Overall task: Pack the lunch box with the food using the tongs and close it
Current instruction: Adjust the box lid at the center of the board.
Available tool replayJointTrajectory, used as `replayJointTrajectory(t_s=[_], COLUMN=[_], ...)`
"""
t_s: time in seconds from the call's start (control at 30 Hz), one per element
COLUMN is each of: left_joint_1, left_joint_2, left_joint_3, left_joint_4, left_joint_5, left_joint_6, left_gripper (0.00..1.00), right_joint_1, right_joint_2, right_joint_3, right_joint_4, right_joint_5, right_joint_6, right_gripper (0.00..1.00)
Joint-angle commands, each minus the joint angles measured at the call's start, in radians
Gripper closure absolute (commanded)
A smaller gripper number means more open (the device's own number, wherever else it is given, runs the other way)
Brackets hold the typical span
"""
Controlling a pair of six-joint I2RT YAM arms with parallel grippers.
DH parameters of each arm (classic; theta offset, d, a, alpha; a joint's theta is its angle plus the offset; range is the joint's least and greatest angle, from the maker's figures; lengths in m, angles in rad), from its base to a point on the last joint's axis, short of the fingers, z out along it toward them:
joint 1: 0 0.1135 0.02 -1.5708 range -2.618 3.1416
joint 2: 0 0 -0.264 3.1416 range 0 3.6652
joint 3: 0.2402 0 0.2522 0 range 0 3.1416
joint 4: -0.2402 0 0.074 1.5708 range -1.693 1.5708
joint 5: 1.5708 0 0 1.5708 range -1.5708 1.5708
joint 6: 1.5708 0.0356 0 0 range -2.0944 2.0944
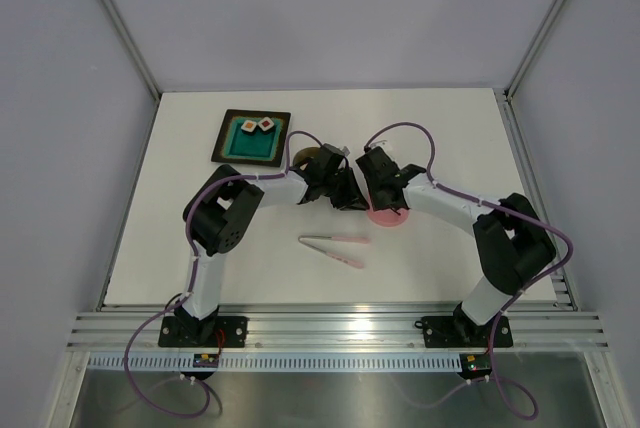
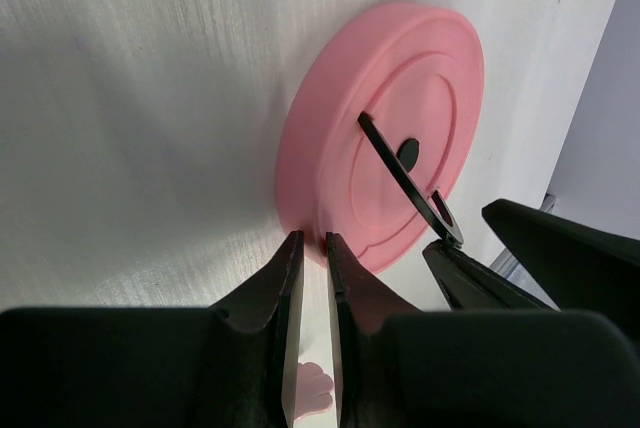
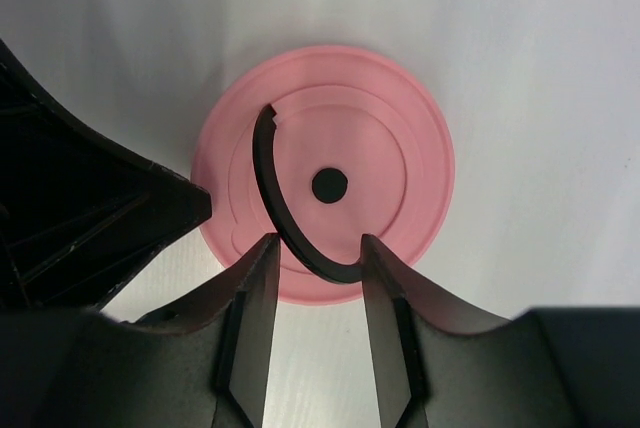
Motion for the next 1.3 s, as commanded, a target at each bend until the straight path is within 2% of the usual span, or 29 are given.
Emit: replayJointTrajectory(t_s=[0.0, 0.2, 0.43, 0.83, 1.03, 1.2, 1.27], left_joint_1=[0.005, 0.007, 0.01, 0.016, 0.015, 0.016, 0.015], left_joint_2=[0.012, 0.017, 0.019, 0.011, -0.018, -0.06, -0.08], left_joint_3=[-0.009, -0.005, -0.003, -0.005, 0.006, 0.023, 0.026], left_joint_4=[-0.034, -0.037, -0.056, -0.051, -0.08, -0.114, -0.128], left_joint_5=[-0.01, -0.002, -0.002, 0.016, 0.016, 0.004, 0.004], left_joint_6=[0.021, 0.029, 0.047, 0.054, 0.093, 0.138, 0.149], left_gripper=[0.84, 0.84, 0.84, 0.83, 0.75, 0.71, 0.71], right_joint_1=[-0.02, -0.035, -0.066, -0.09, -0.092, -0.092, -0.093], right_joint_2=[0.01, 0.029, 0.034, 0.058, 0.064, 0.052, 0.05], right_joint_3=[0.049, 0.054, 0.054, 0.06, 0.066, 0.066, 0.065], right_joint_4=[0.013, 0.027, 0.038, 0.03, 0.029, 0.029, 0.027], right_joint_5=[-0.026, -0.063, -0.079, -0.106, -0.111, -0.105, -0.105], right_joint_6=[-0.043, -0.069, -0.07, -0.066, -0.063, -0.049, -0.046], right_gripper=[0.54, 0.57, 0.72, 0.71, 0.79, 0.99, 1.0])
